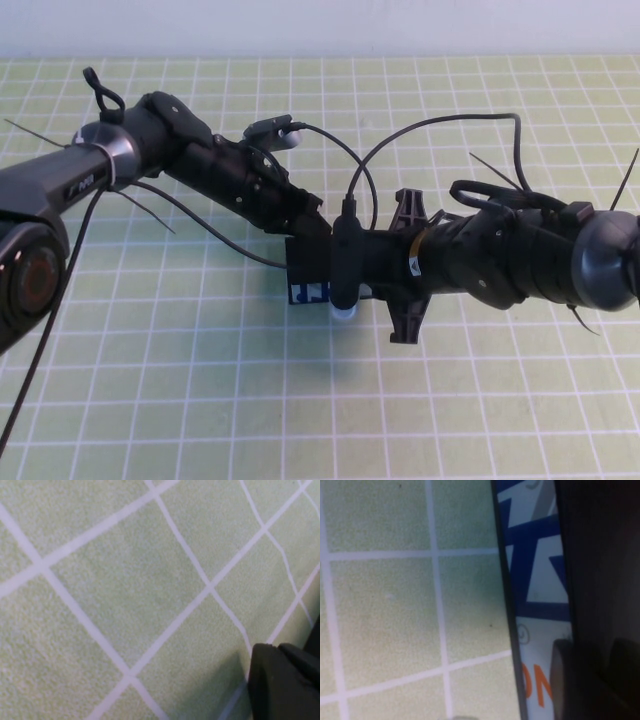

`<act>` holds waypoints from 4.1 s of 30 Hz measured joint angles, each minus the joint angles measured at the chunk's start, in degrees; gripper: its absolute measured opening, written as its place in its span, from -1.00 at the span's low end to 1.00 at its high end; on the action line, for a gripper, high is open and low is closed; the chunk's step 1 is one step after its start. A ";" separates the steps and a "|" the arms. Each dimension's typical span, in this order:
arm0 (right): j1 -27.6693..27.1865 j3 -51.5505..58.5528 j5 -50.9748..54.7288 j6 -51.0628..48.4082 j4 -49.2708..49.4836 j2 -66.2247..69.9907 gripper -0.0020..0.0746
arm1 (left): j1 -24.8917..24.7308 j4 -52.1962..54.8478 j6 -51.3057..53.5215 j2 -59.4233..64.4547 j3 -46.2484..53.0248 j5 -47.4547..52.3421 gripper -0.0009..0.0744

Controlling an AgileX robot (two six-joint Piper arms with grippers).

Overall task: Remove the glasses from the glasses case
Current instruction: Pick up the glasses from the glasses case

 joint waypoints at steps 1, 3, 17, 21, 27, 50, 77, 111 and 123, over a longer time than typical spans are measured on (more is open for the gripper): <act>0.00 0.00 -0.11 0.00 -0.09 0.04 -0.61 | 0.00 0.04 0.00 0.00 0.00 0.00 -0.99; 0.00 0.00 -0.36 -0.12 -0.36 0.29 -0.66 | 0.10 0.04 0.00 0.00 -0.09 0.00 -0.99; 0.00 -0.27 -0.37 -0.60 -0.34 -1.84 -0.91 | 0.18 0.69 0.00 0.00 -0.45 -0.30 -0.99; 0.00 -0.52 -0.86 -0.43 0.41 -2.61 -0.94 | 0.73 1.51 0.00 -1.54 -0.99 1.39 -0.99; 0.00 -0.61 -1.19 0.81 0.94 -2.61 -0.94 | 3.95 2.53 0.64 -9.91 -1.97 3.13 -0.99; 0.00 -0.61 -1.84 1.06 4.80 -2.61 -0.94 | 5.95 -24.77 61.79 -33.44 47.72 -2.27 -0.99; -0.05 -1.02 -3.16 1.06 8.83 -2.61 -0.95 | 5.95 -45.53 76.91 -19.04 44.76 -7.28 -0.99; -0.05 -1.06 8.96 1.67 46.38 -12.11 -0.81 | 5.95 -45.76 76.91 -16.22 40.66 -9.73 -0.99; -0.05 -1.06 6.15 17.28 44.58 -3.32 -0.99 | 5.95 -45.76 76.91 -16.22 40.66 -9.73 -0.99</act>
